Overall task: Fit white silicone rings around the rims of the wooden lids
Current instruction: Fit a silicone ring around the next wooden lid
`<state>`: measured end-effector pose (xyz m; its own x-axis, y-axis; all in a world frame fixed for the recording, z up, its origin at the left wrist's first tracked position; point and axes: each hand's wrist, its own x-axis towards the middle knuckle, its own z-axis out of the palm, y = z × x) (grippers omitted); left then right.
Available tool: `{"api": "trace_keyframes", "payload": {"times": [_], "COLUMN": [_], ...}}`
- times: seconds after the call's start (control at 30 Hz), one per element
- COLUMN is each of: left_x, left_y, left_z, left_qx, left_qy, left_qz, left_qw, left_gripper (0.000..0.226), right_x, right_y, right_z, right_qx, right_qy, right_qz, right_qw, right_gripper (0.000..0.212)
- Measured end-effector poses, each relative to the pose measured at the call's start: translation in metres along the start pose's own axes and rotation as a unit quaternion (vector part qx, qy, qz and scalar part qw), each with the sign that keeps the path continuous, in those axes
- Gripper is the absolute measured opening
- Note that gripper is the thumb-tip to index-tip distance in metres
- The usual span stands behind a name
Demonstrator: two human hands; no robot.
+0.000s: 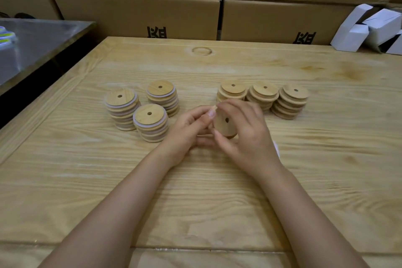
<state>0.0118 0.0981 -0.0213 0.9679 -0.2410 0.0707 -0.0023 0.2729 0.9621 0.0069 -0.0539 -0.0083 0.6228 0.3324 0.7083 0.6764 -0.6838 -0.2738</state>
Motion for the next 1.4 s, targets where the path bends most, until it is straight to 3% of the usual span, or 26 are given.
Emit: {"api": "trace_keyframes", "payload": {"times": [0.23, 0.37, 0.53, 0.6, 0.83, 1.07, 1.27, 1.4], "left_x": [0.002, 0.005, 0.007, 0.008, 0.009, 0.008, 0.006, 0.003], "left_y": [-0.001, -0.002, -0.002, -0.003, -0.001, -0.002, -0.001, 0.001], "left_z": [0.0, -0.002, -0.002, -0.003, -0.002, -0.003, -0.003, -0.002], "left_qx": [-0.037, -0.031, -0.016, -0.016, -0.024, 0.0, 0.017, 0.05], "left_qy": [0.003, 0.043, 0.061, 0.065, 0.07, 0.063, 0.058, 0.065], "left_qz": [-0.019, -0.011, -0.004, -0.005, -0.017, -0.018, 0.004, 0.045], "left_qw": [0.999, 0.999, 0.998, 0.998, 0.997, 0.998, 0.998, 0.996], "left_gripper": [0.027, 0.021, 0.023, 0.022, 0.022, 0.026, 0.027, 0.021], "right_x": [0.001, 0.004, -0.003, -0.004, 0.001, 0.001, 0.005, 0.005], "right_y": [0.004, 0.016, 0.035, 0.035, 0.034, 0.037, 0.026, 0.017], "right_z": [-0.007, -0.022, -0.035, -0.037, -0.04, -0.046, -0.044, -0.038], "right_qx": [0.025, 0.008, -0.098, -0.127, -0.155, -0.097, 0.007, 0.12], "right_qy": [-0.055, -0.094, -0.276, -0.312, -0.292, -0.144, -0.047, -0.03], "right_qz": [0.001, 0.081, 0.132, 0.133, 0.109, 0.072, 0.056, 0.107], "right_qw": [0.998, 0.992, 0.947, 0.932, 0.937, 0.982, 0.997, 0.987], "right_gripper": [0.044, 0.039, 0.045, 0.041, 0.037, 0.014, 0.013, 0.009]}}
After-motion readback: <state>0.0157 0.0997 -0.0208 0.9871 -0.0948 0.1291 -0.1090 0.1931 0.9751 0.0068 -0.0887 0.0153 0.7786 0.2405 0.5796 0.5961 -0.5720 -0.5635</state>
